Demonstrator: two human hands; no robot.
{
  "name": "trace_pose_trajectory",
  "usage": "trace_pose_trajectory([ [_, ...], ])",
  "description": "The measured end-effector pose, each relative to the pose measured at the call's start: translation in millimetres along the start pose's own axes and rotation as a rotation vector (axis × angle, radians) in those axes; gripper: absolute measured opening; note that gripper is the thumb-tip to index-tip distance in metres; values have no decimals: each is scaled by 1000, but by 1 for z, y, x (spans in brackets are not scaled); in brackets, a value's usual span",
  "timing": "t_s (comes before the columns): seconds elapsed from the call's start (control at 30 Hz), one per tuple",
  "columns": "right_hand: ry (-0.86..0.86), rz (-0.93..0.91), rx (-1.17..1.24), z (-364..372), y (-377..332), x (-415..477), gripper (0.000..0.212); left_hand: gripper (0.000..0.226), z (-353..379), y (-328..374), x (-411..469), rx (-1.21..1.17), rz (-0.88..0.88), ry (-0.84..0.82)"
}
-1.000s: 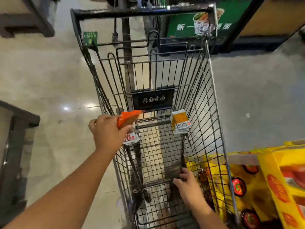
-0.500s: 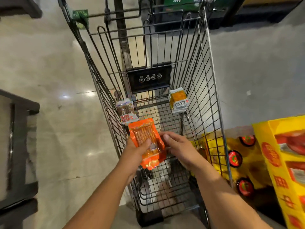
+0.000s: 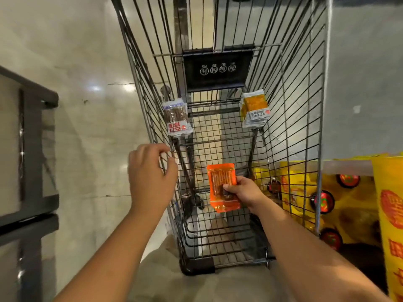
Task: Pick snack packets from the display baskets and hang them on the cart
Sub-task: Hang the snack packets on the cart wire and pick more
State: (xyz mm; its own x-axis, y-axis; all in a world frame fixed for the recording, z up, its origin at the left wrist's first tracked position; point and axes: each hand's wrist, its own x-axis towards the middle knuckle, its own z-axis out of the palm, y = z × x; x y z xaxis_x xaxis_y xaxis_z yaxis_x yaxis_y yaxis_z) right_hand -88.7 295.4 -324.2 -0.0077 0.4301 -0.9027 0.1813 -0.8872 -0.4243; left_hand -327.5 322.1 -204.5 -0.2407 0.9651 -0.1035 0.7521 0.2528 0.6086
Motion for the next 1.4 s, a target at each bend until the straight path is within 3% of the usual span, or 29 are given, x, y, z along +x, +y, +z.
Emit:
trace_pose_trajectory([
  [0.07,-9,50,-109,13,11,22,13,44,7,-20,-7,43,-54,118],
  [0.17,-60,88,-386,40,28,51,34,70,26,-30,-14,-207,-351,-27],
  [0.23,-110,80,-594,58,37,66,47,56,38,-34,-21,-366,-511,-132],
  [0.3,-142,50,-680,73,45,74,65,34,48,-39,-27,-397,-519,-84],
  [0.43,-131,-18,-783,96,65,77,105,42,57,-44,-32,-371,-479,-63],
  [0.57,-192,-72,-996,103,75,81,91,43,62,-48,-31,-353,-463,-46],
  [0.77,-4,-338,-1194,108,73,79,62,52,63,-50,-31,-343,-432,-46],
  [0.87,-59,-374,-1122,115,77,80,70,47,64,-52,-30,-337,-412,-39],
  [1.07,-188,-377,-1366,112,73,87,71,48,66,-56,-31,-335,-408,-40],
  [1.23,-369,-239,-1433,91,63,79,95,40,64,-55,-30,-360,-413,-49],
  [1.4,-163,-160,-1172,65,61,25,88,29,54,-51,-25,-389,-434,-146],
])
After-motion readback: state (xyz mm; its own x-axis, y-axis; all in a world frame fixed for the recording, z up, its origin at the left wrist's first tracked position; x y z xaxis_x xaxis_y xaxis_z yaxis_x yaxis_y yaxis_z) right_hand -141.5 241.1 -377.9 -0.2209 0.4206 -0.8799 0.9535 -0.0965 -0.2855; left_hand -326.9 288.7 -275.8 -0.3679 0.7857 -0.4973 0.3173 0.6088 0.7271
